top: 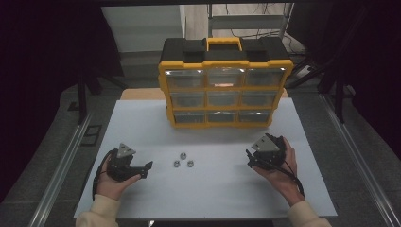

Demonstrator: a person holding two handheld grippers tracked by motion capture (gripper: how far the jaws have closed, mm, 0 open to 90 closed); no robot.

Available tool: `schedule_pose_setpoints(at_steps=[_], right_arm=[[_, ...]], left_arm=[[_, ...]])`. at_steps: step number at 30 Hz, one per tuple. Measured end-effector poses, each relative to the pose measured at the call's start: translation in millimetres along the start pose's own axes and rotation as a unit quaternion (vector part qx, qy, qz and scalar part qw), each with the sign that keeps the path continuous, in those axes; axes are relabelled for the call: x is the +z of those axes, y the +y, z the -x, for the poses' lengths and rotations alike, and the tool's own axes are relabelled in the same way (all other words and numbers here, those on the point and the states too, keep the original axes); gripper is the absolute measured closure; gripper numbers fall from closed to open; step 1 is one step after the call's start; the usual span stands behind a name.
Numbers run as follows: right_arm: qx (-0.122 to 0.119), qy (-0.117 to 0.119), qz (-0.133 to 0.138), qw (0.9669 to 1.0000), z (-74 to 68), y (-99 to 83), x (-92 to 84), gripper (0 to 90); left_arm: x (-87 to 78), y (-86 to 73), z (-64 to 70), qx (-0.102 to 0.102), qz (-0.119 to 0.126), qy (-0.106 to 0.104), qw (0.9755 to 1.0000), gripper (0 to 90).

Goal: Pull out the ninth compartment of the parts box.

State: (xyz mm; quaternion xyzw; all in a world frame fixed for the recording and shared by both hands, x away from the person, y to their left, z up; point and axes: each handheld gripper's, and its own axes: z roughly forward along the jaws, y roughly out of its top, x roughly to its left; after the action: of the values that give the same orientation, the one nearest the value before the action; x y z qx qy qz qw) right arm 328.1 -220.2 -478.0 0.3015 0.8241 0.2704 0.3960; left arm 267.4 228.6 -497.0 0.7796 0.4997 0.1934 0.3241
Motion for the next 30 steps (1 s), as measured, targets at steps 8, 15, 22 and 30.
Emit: schedule_pose_setpoints(at_steps=[8,15,22,30], right_arm=[[-0.018,-0.011,0.002,0.9998,-2.2,1.3,-0.1,12.9],[-0.038,-0.022,0.001,0.999,-5.9,2.7,0.7,13.0],[-0.059,-0.034,0.0,0.9977,-9.0,4.0,1.3,13.1],[-0.085,-0.049,-0.001,0.9952,-12.6,4.9,2.2,13.3]], left_arm=[[0.1,0.0,0.1,-0.001,0.0,0.001,1.0,12.5],[0.5,0.1,0.3,0.0,-0.001,0.0,1.0,12.5],[0.5,0.0,0.1,0.0,-0.001,0.0,1.0,12.5],[0.7,0.0,0.2,0.0,-0.002,-0.001,1.0,12.5]])
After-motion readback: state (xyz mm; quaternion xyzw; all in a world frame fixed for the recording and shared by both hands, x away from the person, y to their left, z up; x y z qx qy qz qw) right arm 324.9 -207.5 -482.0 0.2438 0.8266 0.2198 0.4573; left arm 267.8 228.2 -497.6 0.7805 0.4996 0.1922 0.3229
